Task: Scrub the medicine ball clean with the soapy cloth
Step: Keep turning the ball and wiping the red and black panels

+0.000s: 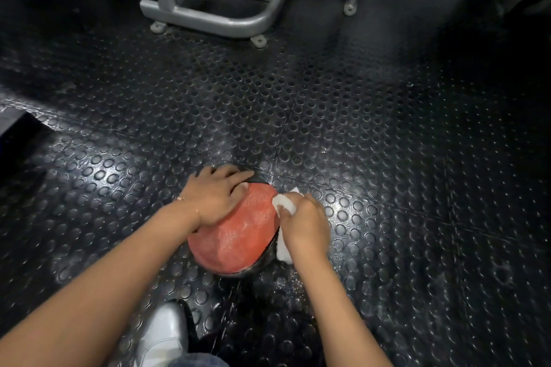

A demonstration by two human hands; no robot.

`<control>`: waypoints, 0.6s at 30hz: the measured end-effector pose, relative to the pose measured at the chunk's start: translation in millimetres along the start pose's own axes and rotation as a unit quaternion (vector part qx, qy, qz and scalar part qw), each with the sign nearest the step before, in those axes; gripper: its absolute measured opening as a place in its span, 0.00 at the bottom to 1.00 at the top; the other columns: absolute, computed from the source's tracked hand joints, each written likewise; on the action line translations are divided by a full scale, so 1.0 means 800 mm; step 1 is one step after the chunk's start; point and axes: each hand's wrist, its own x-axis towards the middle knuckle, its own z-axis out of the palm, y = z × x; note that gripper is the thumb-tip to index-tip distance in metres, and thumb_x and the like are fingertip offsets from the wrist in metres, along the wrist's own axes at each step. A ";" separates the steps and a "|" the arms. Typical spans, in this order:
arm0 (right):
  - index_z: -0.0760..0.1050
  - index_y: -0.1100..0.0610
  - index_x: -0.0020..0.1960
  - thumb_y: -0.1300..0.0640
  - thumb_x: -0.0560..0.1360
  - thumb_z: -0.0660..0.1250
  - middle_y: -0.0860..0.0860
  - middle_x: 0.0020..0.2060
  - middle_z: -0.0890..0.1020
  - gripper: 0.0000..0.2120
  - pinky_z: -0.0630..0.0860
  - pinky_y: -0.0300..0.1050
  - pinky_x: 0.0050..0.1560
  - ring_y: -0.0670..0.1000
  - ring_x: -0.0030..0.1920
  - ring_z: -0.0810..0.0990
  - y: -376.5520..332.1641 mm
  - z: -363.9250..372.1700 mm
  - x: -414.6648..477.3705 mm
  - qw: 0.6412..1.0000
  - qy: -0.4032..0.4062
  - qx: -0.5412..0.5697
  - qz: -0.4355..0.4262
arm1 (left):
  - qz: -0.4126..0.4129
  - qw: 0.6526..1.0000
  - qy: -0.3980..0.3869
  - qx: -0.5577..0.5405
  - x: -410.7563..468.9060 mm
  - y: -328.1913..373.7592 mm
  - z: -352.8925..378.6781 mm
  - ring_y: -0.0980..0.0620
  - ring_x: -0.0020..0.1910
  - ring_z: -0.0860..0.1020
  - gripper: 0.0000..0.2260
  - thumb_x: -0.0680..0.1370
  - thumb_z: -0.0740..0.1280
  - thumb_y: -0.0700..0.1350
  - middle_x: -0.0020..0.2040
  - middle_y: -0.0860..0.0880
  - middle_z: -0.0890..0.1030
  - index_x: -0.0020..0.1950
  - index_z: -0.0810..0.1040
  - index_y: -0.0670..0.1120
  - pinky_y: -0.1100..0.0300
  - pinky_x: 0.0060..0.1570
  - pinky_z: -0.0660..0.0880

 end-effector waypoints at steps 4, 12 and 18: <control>0.75 0.48 0.60 0.52 0.76 0.62 0.49 0.61 0.73 0.13 0.70 0.49 0.58 0.53 0.63 0.68 -0.004 -0.004 0.000 1.000 -0.021 -0.006 -0.006 | -0.016 0.997 0.066 0.038 -0.002 0.007 0.010 0.45 0.68 0.63 0.21 0.82 0.43 0.56 0.70 0.50 0.64 0.74 0.59 0.59 0.47 0.63 0.65; 0.75 0.48 0.61 0.55 0.77 0.61 0.49 0.58 0.75 0.13 0.68 0.45 0.51 0.52 0.59 0.69 -0.001 -0.012 0.007 0.998 0.024 -0.047 -0.024 | -0.029 0.996 0.048 0.063 0.009 0.011 0.008 0.44 0.68 0.62 0.22 0.81 0.42 0.58 0.70 0.49 0.65 0.75 0.58 0.59 0.46 0.65 0.62; 0.75 0.49 0.60 0.55 0.76 0.62 0.49 0.58 0.74 0.13 0.68 0.44 0.52 0.52 0.58 0.70 0.006 -0.025 0.006 0.999 0.002 -0.023 -0.025 | -0.043 0.987 0.134 0.080 -0.005 0.020 0.023 0.46 0.63 0.67 0.30 0.75 0.36 0.61 0.64 0.48 0.69 0.71 0.65 0.58 0.48 0.60 0.65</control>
